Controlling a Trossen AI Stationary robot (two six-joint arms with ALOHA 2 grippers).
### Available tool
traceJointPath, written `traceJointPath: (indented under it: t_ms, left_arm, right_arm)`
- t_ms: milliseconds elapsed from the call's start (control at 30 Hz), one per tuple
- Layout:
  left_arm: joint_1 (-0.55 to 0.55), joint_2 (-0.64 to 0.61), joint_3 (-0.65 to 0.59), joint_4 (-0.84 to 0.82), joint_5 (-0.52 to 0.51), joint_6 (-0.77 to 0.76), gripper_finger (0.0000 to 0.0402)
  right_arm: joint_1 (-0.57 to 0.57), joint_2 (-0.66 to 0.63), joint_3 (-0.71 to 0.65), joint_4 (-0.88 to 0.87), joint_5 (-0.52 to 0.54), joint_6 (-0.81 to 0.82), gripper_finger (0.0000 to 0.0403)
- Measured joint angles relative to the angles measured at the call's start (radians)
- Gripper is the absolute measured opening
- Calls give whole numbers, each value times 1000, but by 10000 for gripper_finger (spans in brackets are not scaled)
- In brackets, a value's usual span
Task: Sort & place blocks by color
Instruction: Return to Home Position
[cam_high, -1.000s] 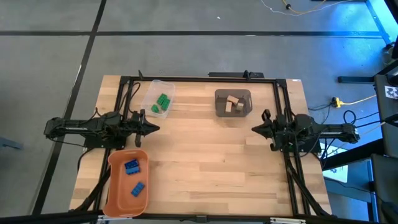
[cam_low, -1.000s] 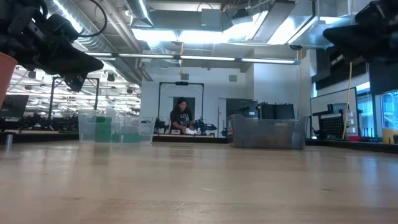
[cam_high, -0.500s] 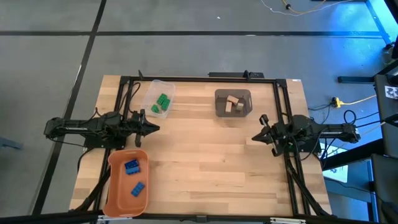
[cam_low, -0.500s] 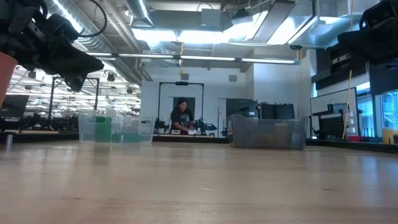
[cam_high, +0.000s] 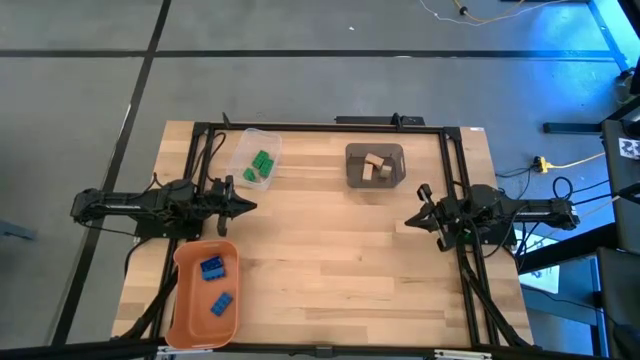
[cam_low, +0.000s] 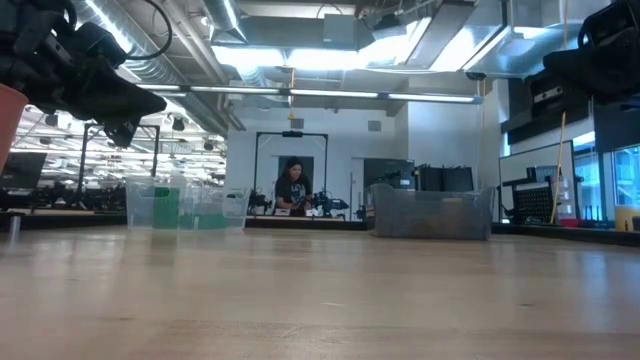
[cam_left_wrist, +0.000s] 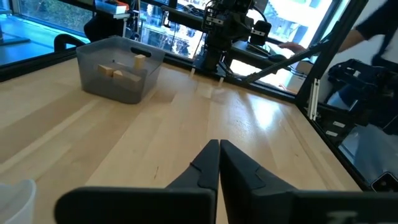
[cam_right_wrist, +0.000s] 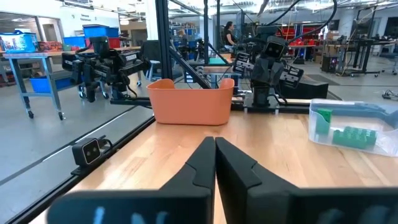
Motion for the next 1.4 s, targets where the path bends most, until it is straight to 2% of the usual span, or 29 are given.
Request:
traceJointPath:
  t_ms: [733, 1400]
  left_arm:
    - [0, 0, 0, 0, 0, 0, 29]
    - [0, 0, 0, 0, 0, 0, 1]
  right_arm:
    - [0, 0, 0, 0, 0, 1, 13]
    - [0, 0, 0, 0, 0, 1, 13]
